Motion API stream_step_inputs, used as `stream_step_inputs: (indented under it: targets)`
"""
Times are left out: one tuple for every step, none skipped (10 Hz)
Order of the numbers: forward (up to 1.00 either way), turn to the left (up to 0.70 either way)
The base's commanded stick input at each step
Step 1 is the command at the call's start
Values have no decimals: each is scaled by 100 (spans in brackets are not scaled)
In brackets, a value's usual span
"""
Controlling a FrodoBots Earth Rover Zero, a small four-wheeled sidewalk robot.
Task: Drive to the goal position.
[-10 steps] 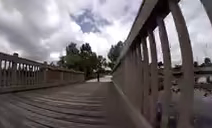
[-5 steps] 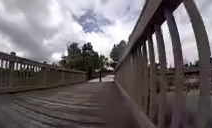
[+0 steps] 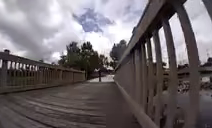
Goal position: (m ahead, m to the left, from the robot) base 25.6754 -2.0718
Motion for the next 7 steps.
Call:
stream_step_inputs:
  targets:
    - [52,3]
    - [52,3]
    - [52,3]
    - [52,3]
    - [52,3]
    - [52,3]
    - [52,3]
